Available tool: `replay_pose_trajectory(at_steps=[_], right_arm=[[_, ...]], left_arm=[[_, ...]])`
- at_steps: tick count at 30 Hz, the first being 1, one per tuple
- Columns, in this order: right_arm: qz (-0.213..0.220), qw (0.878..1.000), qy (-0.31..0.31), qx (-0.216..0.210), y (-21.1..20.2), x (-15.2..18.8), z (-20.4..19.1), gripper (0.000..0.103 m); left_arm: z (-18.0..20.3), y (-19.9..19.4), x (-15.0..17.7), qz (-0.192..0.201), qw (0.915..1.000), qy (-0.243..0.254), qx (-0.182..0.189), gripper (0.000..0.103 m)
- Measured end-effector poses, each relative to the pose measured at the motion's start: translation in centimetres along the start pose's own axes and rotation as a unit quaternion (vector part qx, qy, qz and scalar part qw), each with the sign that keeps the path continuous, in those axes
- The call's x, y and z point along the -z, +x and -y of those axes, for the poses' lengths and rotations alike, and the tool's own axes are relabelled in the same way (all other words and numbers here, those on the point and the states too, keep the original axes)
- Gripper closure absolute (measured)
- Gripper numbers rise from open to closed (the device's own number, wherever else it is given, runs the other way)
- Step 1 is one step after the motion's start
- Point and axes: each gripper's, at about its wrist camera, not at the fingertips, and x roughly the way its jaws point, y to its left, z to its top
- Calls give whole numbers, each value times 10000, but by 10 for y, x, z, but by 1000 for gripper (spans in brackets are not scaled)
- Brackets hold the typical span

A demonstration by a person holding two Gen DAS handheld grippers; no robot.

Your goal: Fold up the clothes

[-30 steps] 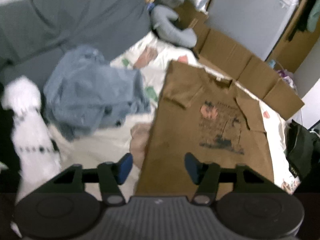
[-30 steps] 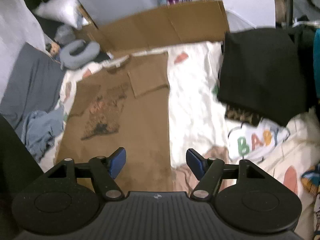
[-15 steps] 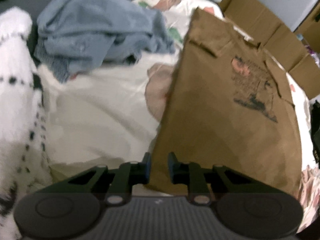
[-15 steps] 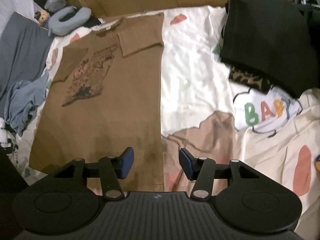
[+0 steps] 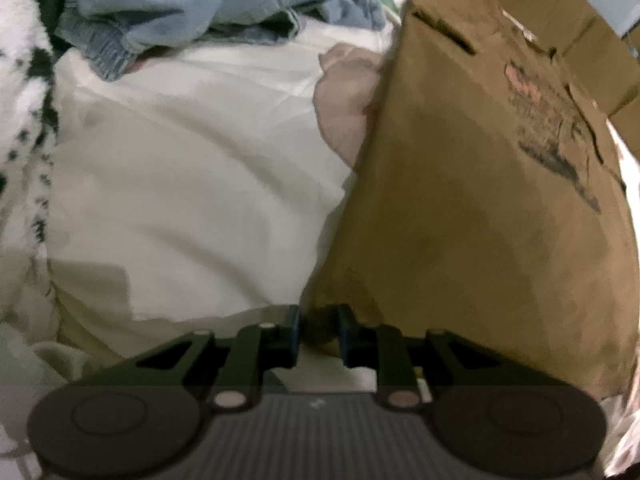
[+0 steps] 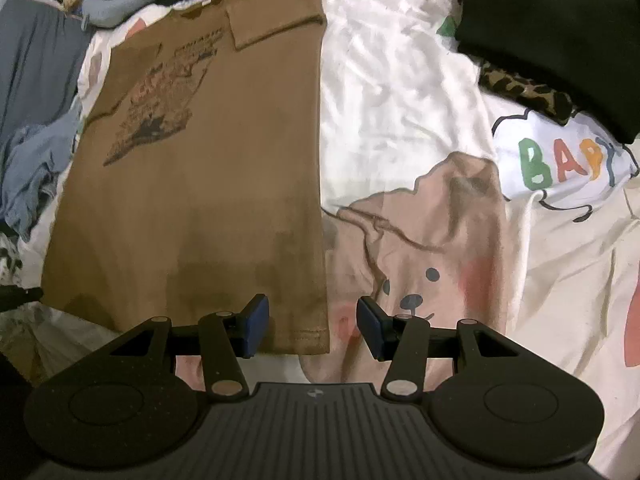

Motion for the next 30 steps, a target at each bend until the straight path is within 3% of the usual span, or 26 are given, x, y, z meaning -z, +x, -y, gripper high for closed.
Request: replay_pose_trajectory(at_steps=[13, 19, 30], right_arm=[[-111, 9997, -145, 188, 24, 12, -6, 47], [-69, 9998, -170, 81, 32, 20, -8, 47], [-92, 9999, 37, -73, 48, 31, -2, 56]], left_arm=[[-4, 8, 2, -18, 10000, -77, -58, 80], [-5, 0, 5, -71, 9999, 12, -85, 96], [-8, -20, 9, -9, 9997, 90, -239, 98]])
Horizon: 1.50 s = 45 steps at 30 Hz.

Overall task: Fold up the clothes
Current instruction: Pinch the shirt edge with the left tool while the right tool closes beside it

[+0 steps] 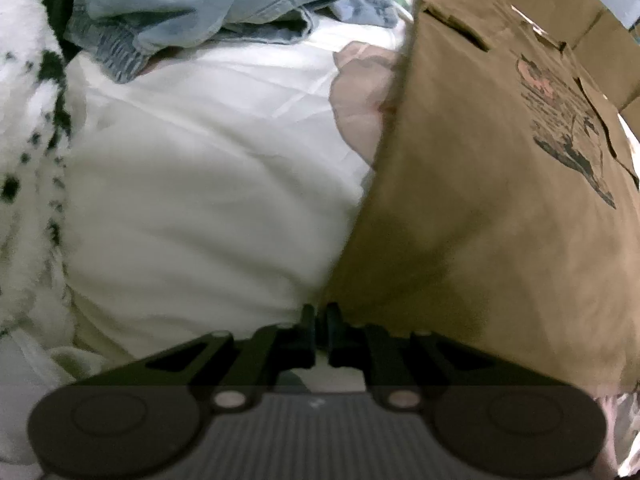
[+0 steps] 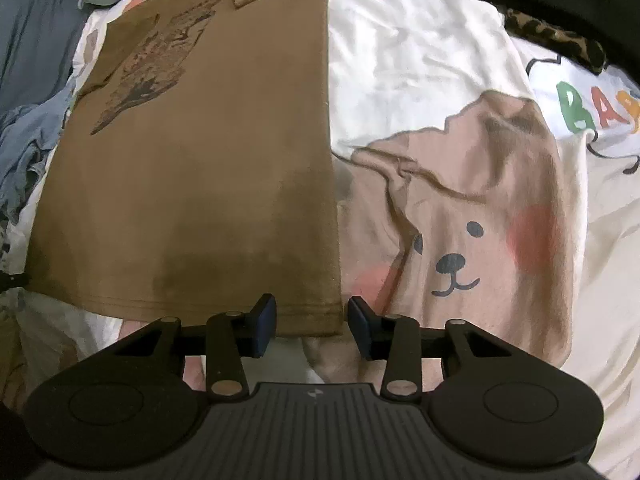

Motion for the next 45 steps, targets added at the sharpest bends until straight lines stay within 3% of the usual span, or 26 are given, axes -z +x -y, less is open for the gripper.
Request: replay_pose_trajectory(at_steps=[5, 10, 15, 17, 19, 28, 30, 31, 34, 45], right_arm=[[31, 9998, 193, 15, 8, -2, 5, 57], [71, 9994, 331, 41, 14, -5, 10, 66], [-32, 9997, 180, 172, 14, -6, 5, 68], [-95, 9997, 138, 189, 14, -6, 2, 77], [-163, 9996, 156, 192, 14, -6, 1, 79], [-335, 9987, 340, 152, 16, -11, 5, 74], [-378, 9988, 188, 242, 14, -10, 4, 81], [-382, 9989, 175, 221, 14, -11, 3, 94], [-428, 9986, 276, 147, 14, -13, 4, 99], [-299, 9994, 153, 1, -34, -19, -2, 100]], left_arm=[[2, 2, -3, -50, 9999, 80, -70, 98], [1, 7, -2, -85, 10000, -40, -13, 98], [-1, 7, 1, -56, 10000, -49, 34, 93], [-1, 7, 2, -41, 10000, -28, 42, 93], [-2, 6, 2, -40, 10000, -19, 67, 93], [-6, 1, 5, 43, 9998, -144, 164, 91], [-5, -1, 6, 56, 9998, -108, 136, 91], [-5, -2, 6, 38, 9998, -109, 129, 92], [-2, -7, 5, -31, 9999, -9, 111, 98], [3, -53, -4, 27, 9991, 236, 343, 99]])
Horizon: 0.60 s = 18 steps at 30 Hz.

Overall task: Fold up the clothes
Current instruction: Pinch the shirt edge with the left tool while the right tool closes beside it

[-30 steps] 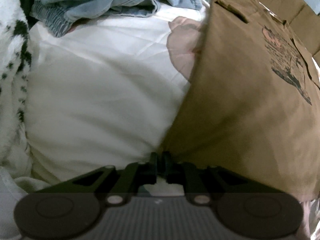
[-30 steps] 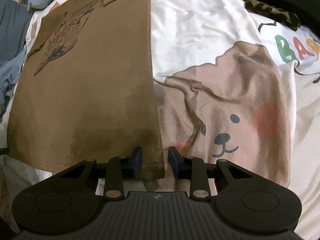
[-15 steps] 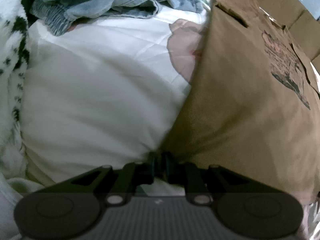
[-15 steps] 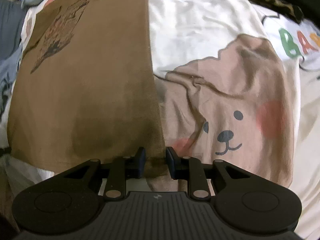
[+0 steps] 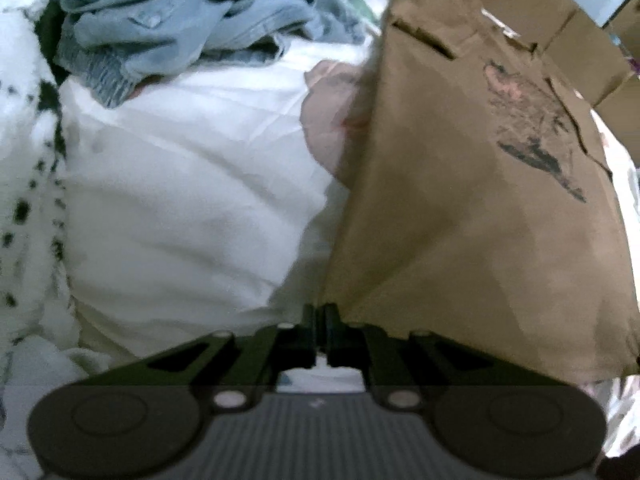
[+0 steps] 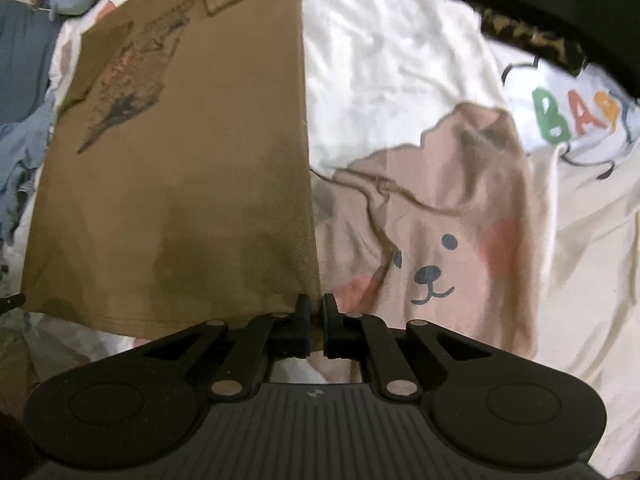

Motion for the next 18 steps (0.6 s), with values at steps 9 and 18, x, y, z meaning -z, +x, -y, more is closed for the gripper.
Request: replay_pose_trajectory(at_steps=[9, 18], right_arm=[[157, 9998, -86, -26, -38, -13, -7, 101], [180, 9997, -151, 55, -69, -16, 4, 101]], left_arm=[[12, -4, -15, -76, 9997, 111, 204, 100], [21, -52, 13, -167, 9991, 164, 349, 100]])
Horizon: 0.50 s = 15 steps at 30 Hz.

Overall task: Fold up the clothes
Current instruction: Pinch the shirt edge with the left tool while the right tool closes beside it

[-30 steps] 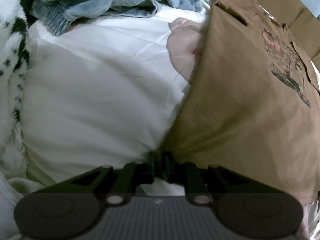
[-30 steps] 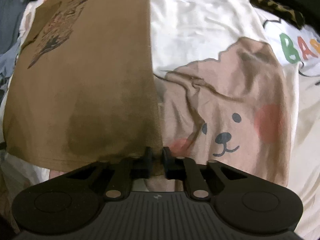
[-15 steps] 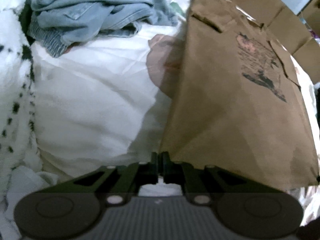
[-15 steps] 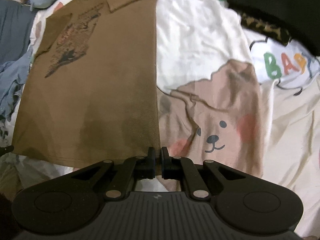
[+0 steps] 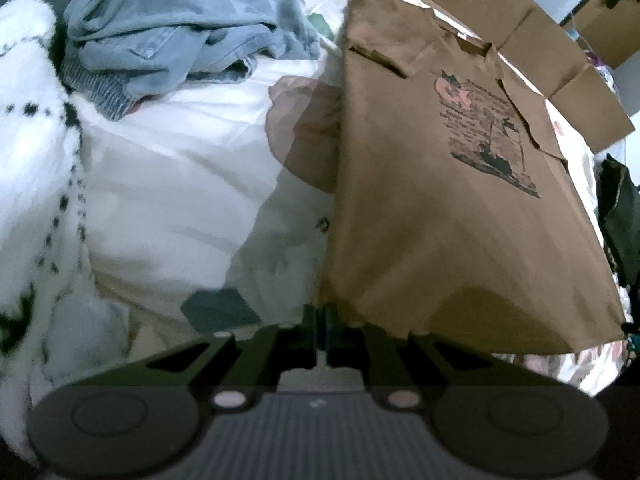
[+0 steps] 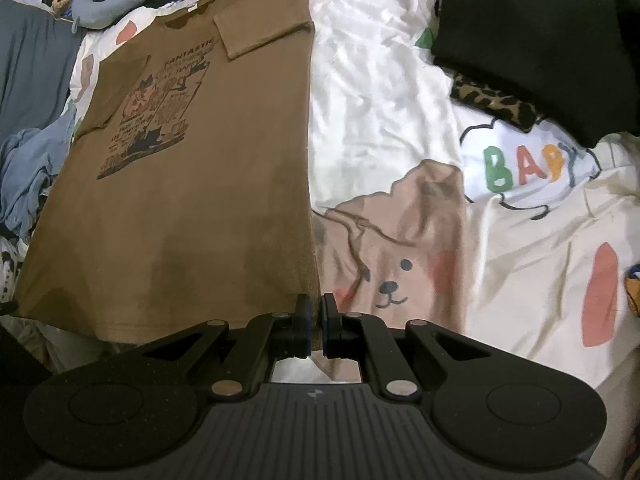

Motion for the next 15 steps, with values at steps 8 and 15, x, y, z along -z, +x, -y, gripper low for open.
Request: replay_pose_trajectory(at_steps=[8, 15], right_arm=[[-188, 9998, -13, 24, -19, 28, 9, 101], [-354, 9993, 124, 31, -32, 49, 19, 101]], left_arm=[[5, -8, 31, -191, 9998, -77, 31, 100], [9, -17, 55, -456, 9989, 48, 55, 100]])
